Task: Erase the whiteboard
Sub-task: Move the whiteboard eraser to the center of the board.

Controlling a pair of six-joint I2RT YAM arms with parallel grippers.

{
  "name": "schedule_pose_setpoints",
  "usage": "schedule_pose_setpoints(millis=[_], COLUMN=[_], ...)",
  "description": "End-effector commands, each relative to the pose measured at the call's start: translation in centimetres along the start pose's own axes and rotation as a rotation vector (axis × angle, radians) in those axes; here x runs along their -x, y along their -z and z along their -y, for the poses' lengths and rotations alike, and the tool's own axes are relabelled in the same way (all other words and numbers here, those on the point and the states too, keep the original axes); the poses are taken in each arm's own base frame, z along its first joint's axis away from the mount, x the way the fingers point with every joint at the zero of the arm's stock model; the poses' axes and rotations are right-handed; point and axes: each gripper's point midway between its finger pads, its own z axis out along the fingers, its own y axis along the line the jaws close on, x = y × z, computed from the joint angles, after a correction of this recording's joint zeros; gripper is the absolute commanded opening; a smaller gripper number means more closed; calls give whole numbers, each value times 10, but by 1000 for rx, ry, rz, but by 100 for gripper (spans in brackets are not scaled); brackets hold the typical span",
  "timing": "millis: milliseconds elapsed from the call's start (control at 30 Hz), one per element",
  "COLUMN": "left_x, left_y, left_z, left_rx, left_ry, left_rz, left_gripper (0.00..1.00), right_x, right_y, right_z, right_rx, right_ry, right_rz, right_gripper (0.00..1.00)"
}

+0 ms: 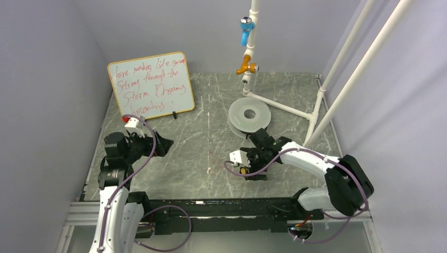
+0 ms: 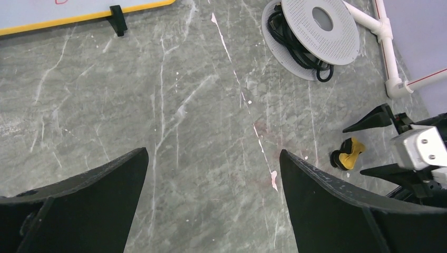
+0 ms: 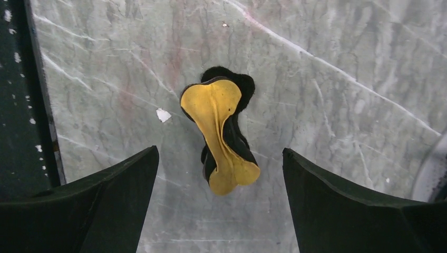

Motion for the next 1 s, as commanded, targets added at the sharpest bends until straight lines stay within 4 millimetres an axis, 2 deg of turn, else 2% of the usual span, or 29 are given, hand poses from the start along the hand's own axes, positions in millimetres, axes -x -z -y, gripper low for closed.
schedule_pose_setpoints(millis=[0,200,267,367,433,533,600,700,800,867,967], left_x=[22,26,29,35,40,51,59,65,67,67,66], left_y=[5,10,12,18,25,42,62,90,110,113,110], left_z=[7,2,1,-4,-13,-30,-46,-60,-65,-66,-65], left_rx=[-4,38,55,103,172,313,451,591,669,682,667], left_ry=[-58,-74,-82,-99,-113,-125,-133,-130,-124,-122,-126], left_rz=[49,66,81,110,137,201,269,358,410,420,411], left_gripper=[99,99,99,99,99,99,99,100,99,99,100], right_x=[11,21,31,61,95,143,180,216,248,269,281], right_y=[-4,-14,-14,-13,-15,-37,-57,-95,-122,-128,-119], right_z=[20,14,15,18,29,42,49,60,72,75,78], right_rx=[-23,72,85,102,103,110,102,77,36,42,68], right_ry=[54,45,57,102,149,199,234,254,248,237,196], right_rz=[-1,-1,14,67,98,119,127,98,113,141,173], right_gripper=[82,36,27,17,14,13,13,15,20,34,60])
